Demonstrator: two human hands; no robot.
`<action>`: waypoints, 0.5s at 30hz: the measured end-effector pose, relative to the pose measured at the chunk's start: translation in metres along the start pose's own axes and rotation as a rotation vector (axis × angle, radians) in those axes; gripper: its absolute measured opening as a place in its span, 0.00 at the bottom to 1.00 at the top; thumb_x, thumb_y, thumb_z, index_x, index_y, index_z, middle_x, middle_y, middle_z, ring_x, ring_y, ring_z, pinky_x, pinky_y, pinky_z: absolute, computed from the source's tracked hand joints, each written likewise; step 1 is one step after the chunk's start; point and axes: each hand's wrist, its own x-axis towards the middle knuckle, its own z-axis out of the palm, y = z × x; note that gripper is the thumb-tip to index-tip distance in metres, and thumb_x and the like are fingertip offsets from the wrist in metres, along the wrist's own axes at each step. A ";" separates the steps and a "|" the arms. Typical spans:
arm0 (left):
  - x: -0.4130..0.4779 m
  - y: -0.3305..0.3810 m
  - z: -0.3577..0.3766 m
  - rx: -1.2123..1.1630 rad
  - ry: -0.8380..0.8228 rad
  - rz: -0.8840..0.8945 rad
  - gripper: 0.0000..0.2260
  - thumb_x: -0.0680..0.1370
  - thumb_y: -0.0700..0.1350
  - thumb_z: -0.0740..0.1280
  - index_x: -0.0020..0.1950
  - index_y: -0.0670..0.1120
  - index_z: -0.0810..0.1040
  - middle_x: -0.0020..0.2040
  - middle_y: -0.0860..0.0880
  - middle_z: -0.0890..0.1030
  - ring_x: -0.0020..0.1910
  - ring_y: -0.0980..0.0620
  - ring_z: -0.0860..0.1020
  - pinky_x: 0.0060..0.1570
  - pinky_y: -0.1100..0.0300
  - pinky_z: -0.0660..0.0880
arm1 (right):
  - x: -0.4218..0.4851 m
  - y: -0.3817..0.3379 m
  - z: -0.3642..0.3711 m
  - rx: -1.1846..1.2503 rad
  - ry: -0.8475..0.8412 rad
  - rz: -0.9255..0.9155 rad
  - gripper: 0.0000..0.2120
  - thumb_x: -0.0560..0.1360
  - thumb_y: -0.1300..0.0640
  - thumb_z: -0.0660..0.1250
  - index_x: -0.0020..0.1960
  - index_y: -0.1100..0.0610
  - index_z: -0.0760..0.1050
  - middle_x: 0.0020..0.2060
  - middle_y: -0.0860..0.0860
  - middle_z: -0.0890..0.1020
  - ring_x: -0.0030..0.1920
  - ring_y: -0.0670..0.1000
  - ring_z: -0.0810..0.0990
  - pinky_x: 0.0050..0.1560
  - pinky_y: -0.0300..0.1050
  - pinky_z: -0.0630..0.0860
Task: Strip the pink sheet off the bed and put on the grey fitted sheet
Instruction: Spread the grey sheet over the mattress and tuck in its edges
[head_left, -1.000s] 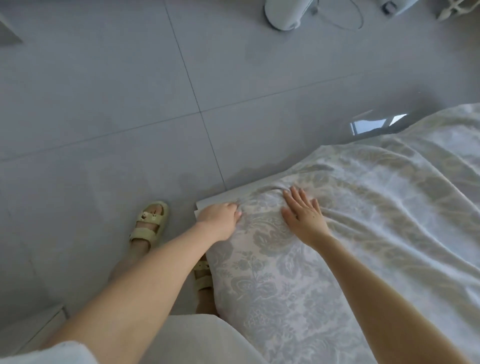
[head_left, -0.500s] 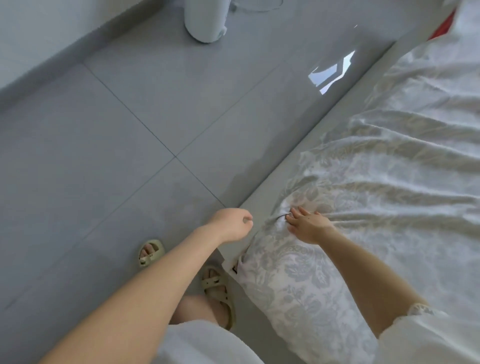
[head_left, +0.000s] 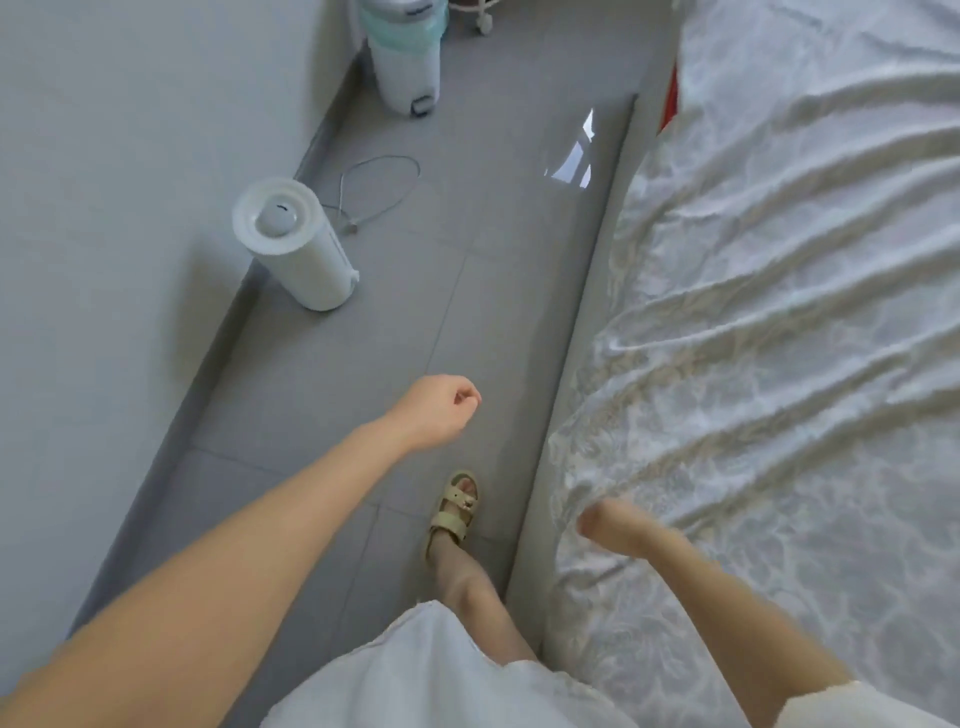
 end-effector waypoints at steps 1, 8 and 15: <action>0.016 0.016 -0.021 0.016 -0.007 0.017 0.12 0.80 0.41 0.59 0.58 0.40 0.78 0.56 0.44 0.81 0.58 0.47 0.76 0.50 0.62 0.68 | -0.009 -0.001 -0.028 0.080 0.070 -0.007 0.15 0.81 0.54 0.55 0.41 0.57 0.74 0.39 0.51 0.77 0.39 0.48 0.73 0.41 0.40 0.70; 0.146 0.135 -0.153 0.051 0.127 0.107 0.10 0.79 0.39 0.60 0.53 0.37 0.80 0.52 0.40 0.82 0.54 0.44 0.79 0.49 0.60 0.70 | -0.035 0.015 -0.243 0.459 0.549 0.029 0.17 0.79 0.52 0.59 0.34 0.60 0.70 0.34 0.59 0.79 0.32 0.51 0.72 0.33 0.43 0.66; 0.317 0.235 -0.273 0.040 0.193 0.193 0.08 0.78 0.41 0.62 0.46 0.40 0.80 0.45 0.42 0.83 0.49 0.42 0.80 0.48 0.56 0.74 | -0.023 0.049 -0.484 0.630 0.816 0.027 0.18 0.78 0.53 0.60 0.40 0.68 0.73 0.42 0.64 0.81 0.41 0.64 0.80 0.35 0.45 0.68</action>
